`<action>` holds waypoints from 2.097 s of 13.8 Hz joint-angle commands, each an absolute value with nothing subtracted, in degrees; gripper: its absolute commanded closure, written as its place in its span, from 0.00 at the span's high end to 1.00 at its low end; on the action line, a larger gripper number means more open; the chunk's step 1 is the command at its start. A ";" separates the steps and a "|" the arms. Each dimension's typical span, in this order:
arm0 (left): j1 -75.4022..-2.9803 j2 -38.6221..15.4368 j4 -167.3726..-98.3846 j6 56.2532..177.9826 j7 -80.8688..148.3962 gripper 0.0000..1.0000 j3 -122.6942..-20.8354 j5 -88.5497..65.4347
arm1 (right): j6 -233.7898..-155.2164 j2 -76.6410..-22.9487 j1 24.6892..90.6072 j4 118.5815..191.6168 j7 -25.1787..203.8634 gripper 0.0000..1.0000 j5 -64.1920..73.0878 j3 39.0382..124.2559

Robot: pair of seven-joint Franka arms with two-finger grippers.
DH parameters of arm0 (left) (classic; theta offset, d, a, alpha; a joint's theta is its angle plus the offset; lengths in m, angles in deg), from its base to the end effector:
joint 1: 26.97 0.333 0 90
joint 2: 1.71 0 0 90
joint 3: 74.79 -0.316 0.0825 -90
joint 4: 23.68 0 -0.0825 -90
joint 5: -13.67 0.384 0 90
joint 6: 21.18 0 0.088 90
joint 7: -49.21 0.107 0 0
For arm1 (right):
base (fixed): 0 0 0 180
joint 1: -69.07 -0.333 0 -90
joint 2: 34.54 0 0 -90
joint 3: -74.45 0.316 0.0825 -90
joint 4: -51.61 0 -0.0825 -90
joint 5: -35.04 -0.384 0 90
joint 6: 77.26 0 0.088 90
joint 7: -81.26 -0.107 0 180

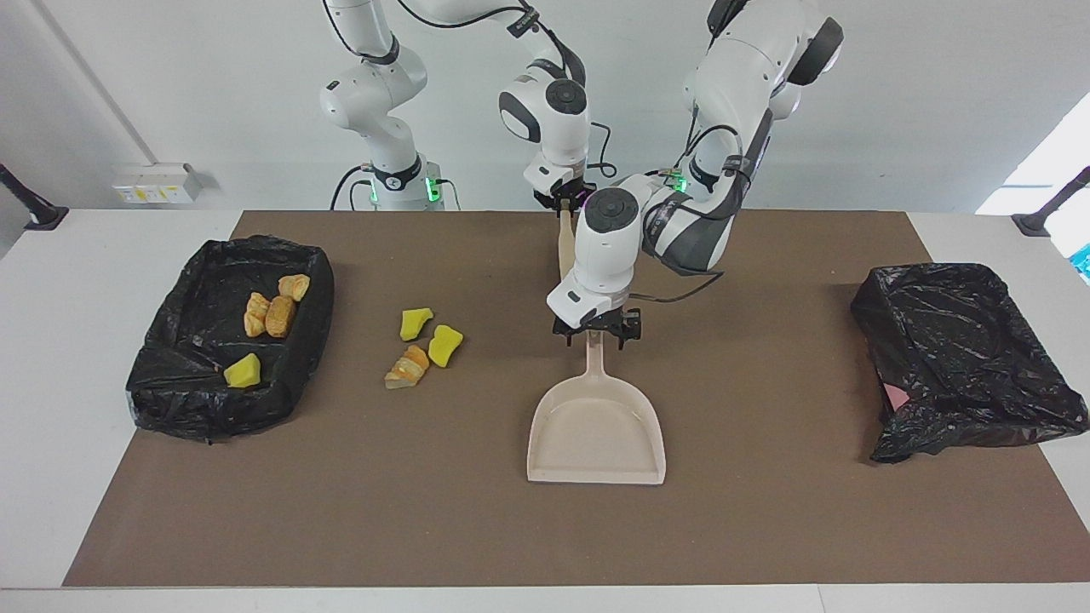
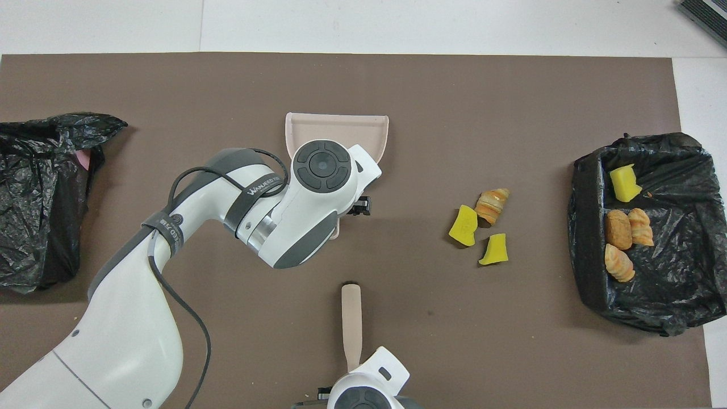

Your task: Sweep and dump trash in bin

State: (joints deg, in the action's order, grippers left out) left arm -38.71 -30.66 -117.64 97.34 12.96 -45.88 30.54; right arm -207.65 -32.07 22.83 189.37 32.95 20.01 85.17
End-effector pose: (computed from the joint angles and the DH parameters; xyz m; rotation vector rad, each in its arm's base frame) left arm 0.5457 -0.3942 0.3511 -3.1106 0.2604 -0.0137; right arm 0.2547 0.4030 0.3235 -3.0820 0.0441 0.3060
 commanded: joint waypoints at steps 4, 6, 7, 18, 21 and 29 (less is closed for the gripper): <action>-38.93 -32.03 -114.91 96.33 11.94 0.00 -45.96 32.30 | -206.99 -30.68 23.72 189.42 34.23 0.00 18.69 85.35; -38.84 -31.77 -114.91 96.33 12.20 0.00 -45.96 32.21 | -204.89 -28.40 24.51 189.42 35.55 0.00 18.95 85.17; -38.75 -31.68 -114.91 96.16 12.55 0.00 -45.88 32.13 | -202.96 -26.91 25.47 189.51 35.81 0.00 19.48 85.17; -31.12 -25.00 -115.35 88.87 49.51 0.00 -47.02 30.90 | -187.38 -18.19 41.45 188.81 38.88 0.00 34.74 85.17; -29.87 -23.68 -115.79 86.94 63.49 0.00 -48.59 30.28 | -187.47 -20.47 51.72 188.72 49.39 0.00 43.36 85.17; -29.79 -20.17 -119.74 84.29 94.10 0.00 -52.20 28.61 | -193.52 -28.82 67.83 188.72 73.25 0.00 58.42 85.34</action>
State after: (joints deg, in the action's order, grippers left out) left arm -29.77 -23.10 -116.79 84.27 88.81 -51.48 30.14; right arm -190.71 -27.07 65.62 189.10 69.74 56.55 84.44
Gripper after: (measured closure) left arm 0.687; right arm 0.736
